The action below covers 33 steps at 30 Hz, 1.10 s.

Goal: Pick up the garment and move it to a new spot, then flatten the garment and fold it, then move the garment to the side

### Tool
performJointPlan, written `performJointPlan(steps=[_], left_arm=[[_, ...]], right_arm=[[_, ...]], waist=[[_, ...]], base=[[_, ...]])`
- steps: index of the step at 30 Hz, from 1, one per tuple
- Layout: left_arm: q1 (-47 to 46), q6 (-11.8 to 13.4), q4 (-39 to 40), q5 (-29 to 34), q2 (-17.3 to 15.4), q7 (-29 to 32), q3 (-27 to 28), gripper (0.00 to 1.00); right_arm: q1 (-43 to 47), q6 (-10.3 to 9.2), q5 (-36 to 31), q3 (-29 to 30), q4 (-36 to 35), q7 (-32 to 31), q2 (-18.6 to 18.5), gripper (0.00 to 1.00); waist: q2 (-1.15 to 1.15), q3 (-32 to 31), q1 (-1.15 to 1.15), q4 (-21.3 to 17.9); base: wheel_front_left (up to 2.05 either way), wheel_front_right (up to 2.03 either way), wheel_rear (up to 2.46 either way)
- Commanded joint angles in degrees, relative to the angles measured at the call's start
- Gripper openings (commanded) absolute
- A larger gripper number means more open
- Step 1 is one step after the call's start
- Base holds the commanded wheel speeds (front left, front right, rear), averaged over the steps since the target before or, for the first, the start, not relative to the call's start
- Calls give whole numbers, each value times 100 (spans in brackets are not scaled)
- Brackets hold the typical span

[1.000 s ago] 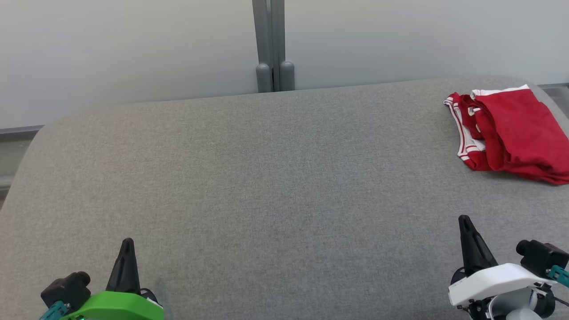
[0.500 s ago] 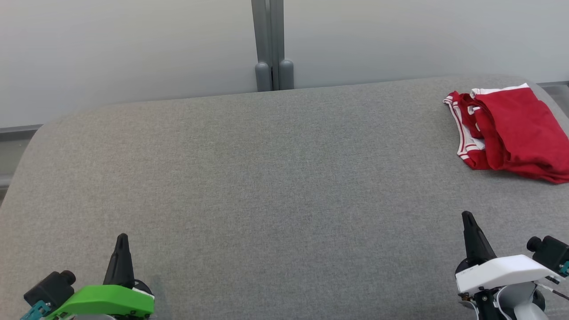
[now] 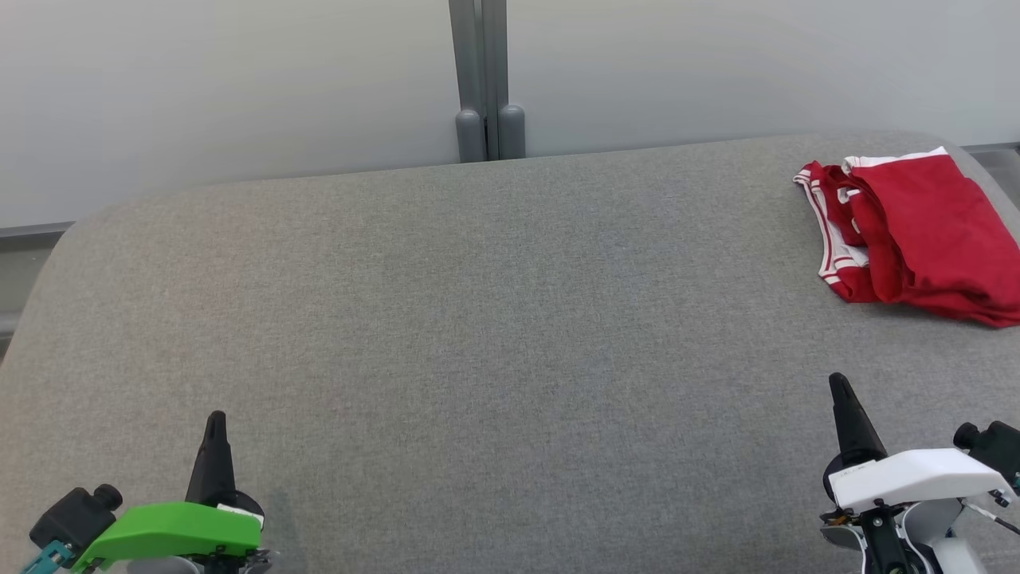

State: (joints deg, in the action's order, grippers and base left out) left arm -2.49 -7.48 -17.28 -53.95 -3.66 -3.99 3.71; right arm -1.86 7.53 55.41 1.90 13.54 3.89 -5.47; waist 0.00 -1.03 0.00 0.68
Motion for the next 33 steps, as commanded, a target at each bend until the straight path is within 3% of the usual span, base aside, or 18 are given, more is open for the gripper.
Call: performJointPlan(steps=[1,33], left_arm=[[-182,-1,79,-186,-16,51,37,0],[-302,-2,210,-1993,28,552,165,0]], right_arm=[[-154,-2,171,43,-44,-48,-5,0],[-313,-5,1911,259,1,-548,126,0]], waist=[[0,2,0,-1],[0,51,0,-28]], base=[[0,0,0],[0,0,0]])
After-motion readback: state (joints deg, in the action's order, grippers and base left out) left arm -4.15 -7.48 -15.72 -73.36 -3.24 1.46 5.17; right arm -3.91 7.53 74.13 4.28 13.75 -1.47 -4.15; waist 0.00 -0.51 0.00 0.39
